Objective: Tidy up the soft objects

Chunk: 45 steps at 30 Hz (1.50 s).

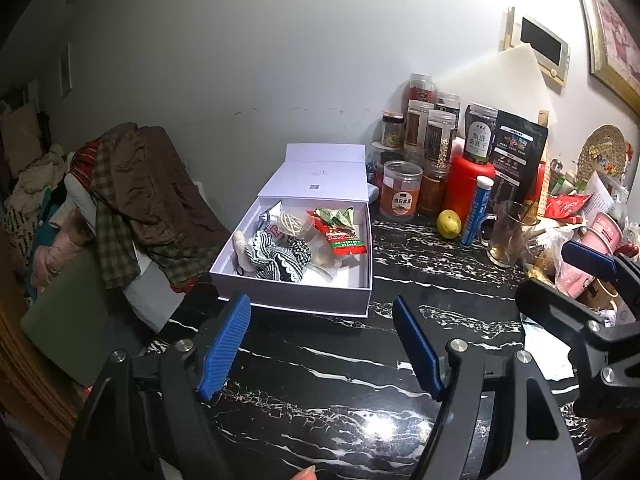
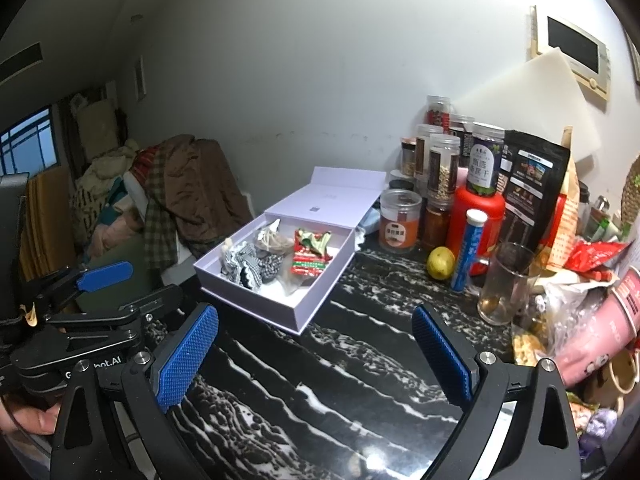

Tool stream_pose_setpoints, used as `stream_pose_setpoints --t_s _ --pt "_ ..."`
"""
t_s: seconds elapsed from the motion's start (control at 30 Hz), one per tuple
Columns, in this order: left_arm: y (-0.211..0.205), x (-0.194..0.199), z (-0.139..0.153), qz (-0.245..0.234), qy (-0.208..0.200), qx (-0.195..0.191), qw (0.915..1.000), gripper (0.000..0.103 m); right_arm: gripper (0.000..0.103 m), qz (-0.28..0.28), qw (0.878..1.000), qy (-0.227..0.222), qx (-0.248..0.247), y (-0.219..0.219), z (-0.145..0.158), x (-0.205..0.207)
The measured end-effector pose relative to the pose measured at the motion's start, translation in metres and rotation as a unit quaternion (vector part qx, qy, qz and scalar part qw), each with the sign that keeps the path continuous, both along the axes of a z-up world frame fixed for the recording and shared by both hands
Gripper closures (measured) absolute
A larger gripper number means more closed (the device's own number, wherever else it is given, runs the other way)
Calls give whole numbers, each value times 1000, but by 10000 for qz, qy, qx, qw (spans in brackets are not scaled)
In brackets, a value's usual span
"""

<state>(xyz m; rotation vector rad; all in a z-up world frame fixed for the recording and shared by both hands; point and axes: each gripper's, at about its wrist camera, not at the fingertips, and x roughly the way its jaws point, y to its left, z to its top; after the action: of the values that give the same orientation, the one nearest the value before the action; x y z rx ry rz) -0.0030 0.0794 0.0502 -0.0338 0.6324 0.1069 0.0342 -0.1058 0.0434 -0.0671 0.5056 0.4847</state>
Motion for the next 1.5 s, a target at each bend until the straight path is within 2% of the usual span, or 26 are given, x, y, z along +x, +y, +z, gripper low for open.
stream_pose_setpoints --t_s 1.1,1.5 --pt "-3 9 -6 -120 47 65 9999 30 4 -152 9998 27 -95 0 -4 7" --pt "-1 8 -7 -192 92 -31 9998 30 4 -174 9997 88 -129 -4 -3 7"
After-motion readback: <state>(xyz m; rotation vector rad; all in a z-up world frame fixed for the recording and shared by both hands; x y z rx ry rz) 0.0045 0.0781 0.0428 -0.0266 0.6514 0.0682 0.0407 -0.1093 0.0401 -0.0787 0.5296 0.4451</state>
